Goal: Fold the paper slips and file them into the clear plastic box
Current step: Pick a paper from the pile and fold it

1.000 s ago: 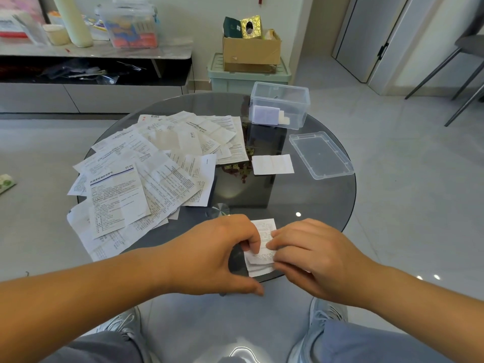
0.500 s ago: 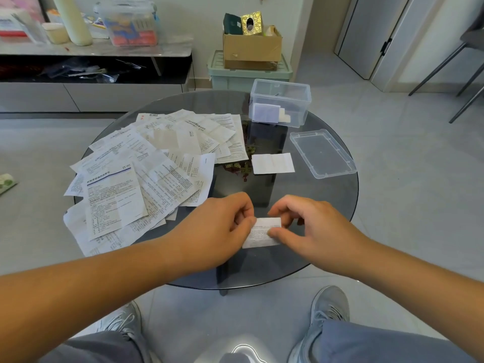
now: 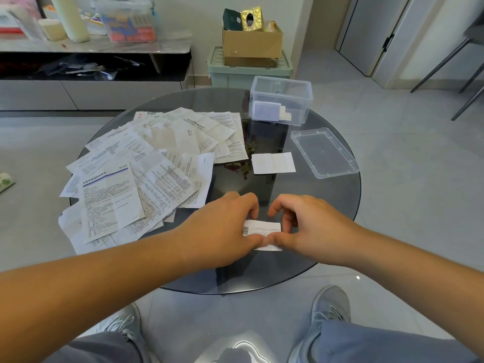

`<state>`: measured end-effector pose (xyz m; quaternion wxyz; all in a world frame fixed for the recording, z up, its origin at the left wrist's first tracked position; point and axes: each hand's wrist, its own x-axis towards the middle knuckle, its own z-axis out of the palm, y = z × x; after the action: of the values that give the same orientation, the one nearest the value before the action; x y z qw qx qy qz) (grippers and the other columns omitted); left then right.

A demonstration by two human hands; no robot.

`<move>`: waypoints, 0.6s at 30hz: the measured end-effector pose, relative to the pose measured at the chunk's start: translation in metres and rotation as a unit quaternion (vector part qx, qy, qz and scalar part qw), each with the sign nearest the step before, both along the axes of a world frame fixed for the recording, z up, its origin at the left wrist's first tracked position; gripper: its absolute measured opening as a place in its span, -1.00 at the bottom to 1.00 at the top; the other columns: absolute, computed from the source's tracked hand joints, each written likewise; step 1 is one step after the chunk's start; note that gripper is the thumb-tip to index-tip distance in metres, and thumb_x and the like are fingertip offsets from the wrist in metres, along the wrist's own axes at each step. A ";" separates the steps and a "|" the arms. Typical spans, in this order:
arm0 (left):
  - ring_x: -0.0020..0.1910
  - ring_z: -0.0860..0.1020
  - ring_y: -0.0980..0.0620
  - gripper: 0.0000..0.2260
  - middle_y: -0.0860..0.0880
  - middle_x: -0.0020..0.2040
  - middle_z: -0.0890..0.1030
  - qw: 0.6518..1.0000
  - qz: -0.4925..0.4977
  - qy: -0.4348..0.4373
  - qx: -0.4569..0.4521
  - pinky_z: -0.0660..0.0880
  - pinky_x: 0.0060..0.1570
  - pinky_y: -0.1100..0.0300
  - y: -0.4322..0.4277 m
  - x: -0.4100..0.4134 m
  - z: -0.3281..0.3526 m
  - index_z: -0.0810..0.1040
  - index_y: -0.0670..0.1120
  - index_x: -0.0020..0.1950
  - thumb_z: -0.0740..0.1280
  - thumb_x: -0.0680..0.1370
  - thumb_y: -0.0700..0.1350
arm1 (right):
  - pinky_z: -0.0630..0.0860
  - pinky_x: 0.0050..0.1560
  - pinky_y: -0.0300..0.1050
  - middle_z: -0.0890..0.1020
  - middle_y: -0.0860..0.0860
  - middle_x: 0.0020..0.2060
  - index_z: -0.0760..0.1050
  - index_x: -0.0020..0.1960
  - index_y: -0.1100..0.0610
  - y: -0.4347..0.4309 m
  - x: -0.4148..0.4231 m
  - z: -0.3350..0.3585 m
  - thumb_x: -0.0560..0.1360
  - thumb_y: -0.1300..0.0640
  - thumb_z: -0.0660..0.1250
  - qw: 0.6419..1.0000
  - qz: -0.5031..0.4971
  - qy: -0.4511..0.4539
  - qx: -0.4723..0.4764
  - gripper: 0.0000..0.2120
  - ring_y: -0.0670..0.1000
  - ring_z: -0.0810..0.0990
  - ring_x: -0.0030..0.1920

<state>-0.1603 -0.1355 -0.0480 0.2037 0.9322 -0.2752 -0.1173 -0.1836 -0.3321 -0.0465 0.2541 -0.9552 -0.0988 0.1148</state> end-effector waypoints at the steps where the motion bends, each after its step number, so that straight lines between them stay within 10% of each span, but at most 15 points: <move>1: -0.18 0.48 0.14 -0.71 0.14 -0.06 0.42 1.000 -0.002 0.005 0.004 0.38 -0.24 0.26 0.001 0.001 0.001 0.37 0.17 0.02 0.40 0.49 0.26 | 0.31 -0.10 -0.19 0.62 -0.14 -0.26 0.47 0.11 -0.15 0.000 0.000 0.001 0.42 -0.17 0.48 1.000 0.002 0.007 0.001 -0.67 -0.16 0.51 -0.11; 11: -0.20 0.42 0.13 -0.83 0.11 0.15 0.27 0.993 -0.078 -0.061 0.066 0.35 -0.22 0.33 0.007 -0.013 -0.003 0.37 0.19 0.18 0.19 0.63 0.20 | 0.35 0.23 0.00 0.55 -0.16 -0.17 0.47 0.10 -0.23 -0.003 -0.007 0.004 0.39 -0.29 0.46 0.999 0.031 -0.003 -0.008 -0.64 -0.15 0.43 0.01; 18: -0.15 0.48 0.15 -0.78 0.20 0.05 0.34 0.996 -0.048 0.062 0.035 0.31 -0.24 0.41 0.009 0.002 0.008 0.51 0.21 0.09 0.40 0.50 0.23 | 0.37 0.21 0.03 0.56 -0.15 -0.20 0.44 0.06 -0.18 0.003 -0.001 0.012 0.36 -0.26 0.51 0.999 0.017 0.026 -0.040 -0.61 -0.15 0.44 -0.05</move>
<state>-0.1585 -0.1265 -0.0404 0.1815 0.9153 -0.3024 -0.1945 -0.1847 -0.3289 -0.0340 0.2159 -0.9595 -0.1038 0.1481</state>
